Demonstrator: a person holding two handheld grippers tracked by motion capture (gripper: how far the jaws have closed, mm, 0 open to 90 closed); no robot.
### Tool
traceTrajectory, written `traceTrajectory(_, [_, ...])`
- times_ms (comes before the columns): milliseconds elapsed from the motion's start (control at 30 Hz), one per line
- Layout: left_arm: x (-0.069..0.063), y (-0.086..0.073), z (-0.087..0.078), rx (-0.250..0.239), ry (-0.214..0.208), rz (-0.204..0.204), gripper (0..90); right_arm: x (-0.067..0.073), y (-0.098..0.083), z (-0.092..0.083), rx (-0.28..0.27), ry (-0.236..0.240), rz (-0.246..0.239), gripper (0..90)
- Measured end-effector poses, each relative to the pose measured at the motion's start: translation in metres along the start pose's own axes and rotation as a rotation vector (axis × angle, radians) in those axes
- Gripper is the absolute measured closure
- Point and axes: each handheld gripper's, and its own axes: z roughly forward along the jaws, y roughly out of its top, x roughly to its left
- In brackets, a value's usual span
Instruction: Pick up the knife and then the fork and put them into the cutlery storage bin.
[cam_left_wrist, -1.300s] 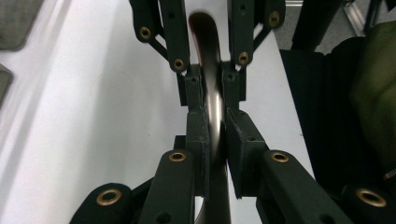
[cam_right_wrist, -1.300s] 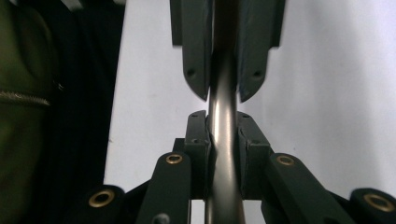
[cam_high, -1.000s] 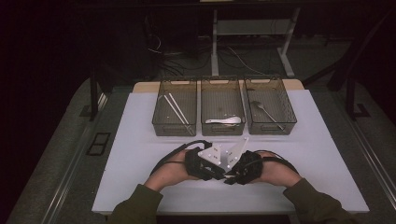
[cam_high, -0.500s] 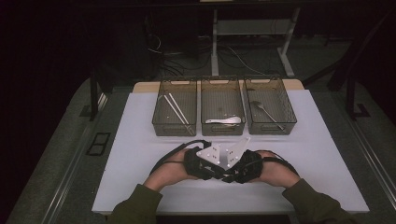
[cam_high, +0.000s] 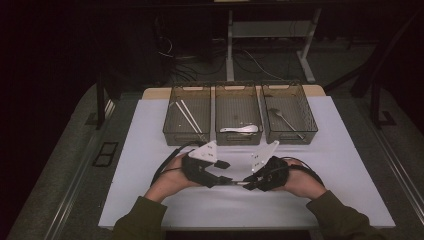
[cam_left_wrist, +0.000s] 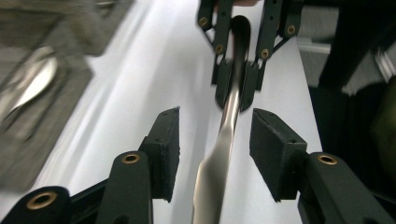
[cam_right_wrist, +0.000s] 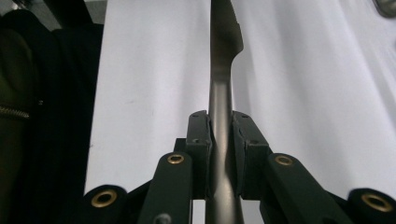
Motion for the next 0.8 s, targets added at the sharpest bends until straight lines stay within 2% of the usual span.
traceTrajectory(133, [0.002, -0.014, -0.02, -0.07, 0.087, -0.083, 41.3, -0.007, -0.01, -0.016, -0.032, -0.054, 0.054, 78.6])
traceTrajectory(167, [0.002, -0.018, -0.024, -0.08, 0.102, -0.099, 40.2, -0.011, -0.013, -0.021, -0.043, -0.063, 0.053, 78.6])
traceTrajectory(233, [-0.001, -0.025, -0.032, -0.102, 0.155, -0.127, 38.0, -0.016, -0.019, -0.033, -0.065, -0.088, 0.086, 78.7])
traceTrajectory(300, [-0.004, -0.033, -0.038, -0.126, 0.18, -0.155, 36.5, -0.02, -0.024, -0.045, -0.086, -0.126, 0.129, 78.7])
traceTrajectory(367, [-0.008, -0.041, -0.041, -0.125, 0.19, -0.18, 33.5, -0.025, -0.029, -0.056, -0.115, -0.155, 0.173, 78.6])
traceTrajectory(500, [-0.013, -0.058, -0.042, -0.133, 0.228, -0.225, 26.2, -0.036, -0.039, -0.074, -0.155, -0.197, 0.227, 78.6])
traceTrajectory(667, [-0.01, -0.074, -0.037, -0.156, 0.247, -0.287, 16.3, -0.053, -0.05, -0.092, -0.191, -0.261, 0.3, 78.6])
traceTrajectory(800, [-0.01, -0.077, -0.031, -0.142, 0.255, -0.288, 9.7, -0.07, -0.057, -0.107, -0.224, -0.308, 0.357, 78.6])
